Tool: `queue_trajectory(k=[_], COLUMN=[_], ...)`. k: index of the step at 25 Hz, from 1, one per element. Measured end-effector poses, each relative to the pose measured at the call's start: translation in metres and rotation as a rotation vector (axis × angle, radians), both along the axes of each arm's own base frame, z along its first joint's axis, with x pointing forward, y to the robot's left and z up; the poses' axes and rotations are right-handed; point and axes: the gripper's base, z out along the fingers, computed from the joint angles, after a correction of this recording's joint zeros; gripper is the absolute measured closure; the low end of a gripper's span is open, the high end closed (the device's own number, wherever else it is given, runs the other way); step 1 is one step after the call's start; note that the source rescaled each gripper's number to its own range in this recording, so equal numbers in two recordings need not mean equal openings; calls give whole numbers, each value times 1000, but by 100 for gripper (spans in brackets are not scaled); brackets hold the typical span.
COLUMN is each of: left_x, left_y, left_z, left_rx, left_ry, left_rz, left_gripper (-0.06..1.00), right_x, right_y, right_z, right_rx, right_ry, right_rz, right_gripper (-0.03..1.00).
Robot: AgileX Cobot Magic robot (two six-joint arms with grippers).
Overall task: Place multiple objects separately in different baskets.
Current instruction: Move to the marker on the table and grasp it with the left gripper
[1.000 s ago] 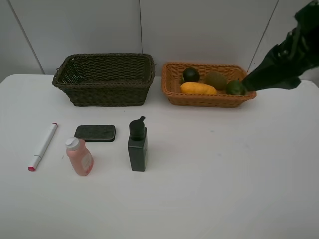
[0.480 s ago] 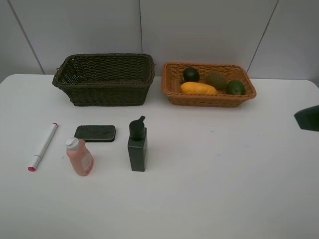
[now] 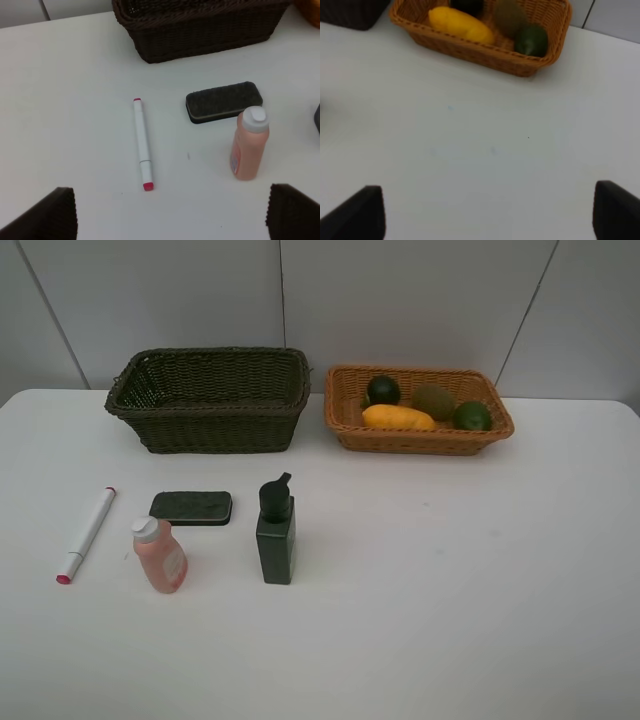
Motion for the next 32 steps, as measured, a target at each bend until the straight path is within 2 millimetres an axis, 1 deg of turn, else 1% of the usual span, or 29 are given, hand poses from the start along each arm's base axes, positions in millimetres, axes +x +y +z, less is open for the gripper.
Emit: queue_trajectory(k=[3, 5, 8, 19, 32], left_x=[0, 0, 0, 0, 0], left_y=[0, 0, 0, 0, 0], left_z=[0, 0, 0, 0, 0], left_rx=[0, 0, 0, 0, 0], left_ry=[0, 0, 0, 0, 0], left_rz=[0, 0, 0, 0, 0], left_gripper=[-6, -6, -6, -6, -6], right_x=[-8, -14, -20, -22, -22], right_y=[-3, -5, -6, -3, -3], right_z=[-17, -22, -24, -25, -25], right_rx=[55, 71, 83, 79, 86], right_ry=[-55, -89, -122, -124, -125], right_rz=[-25, -50, -105, -330, -342], right_gripper=[-3, -3, -3, -3, -3])
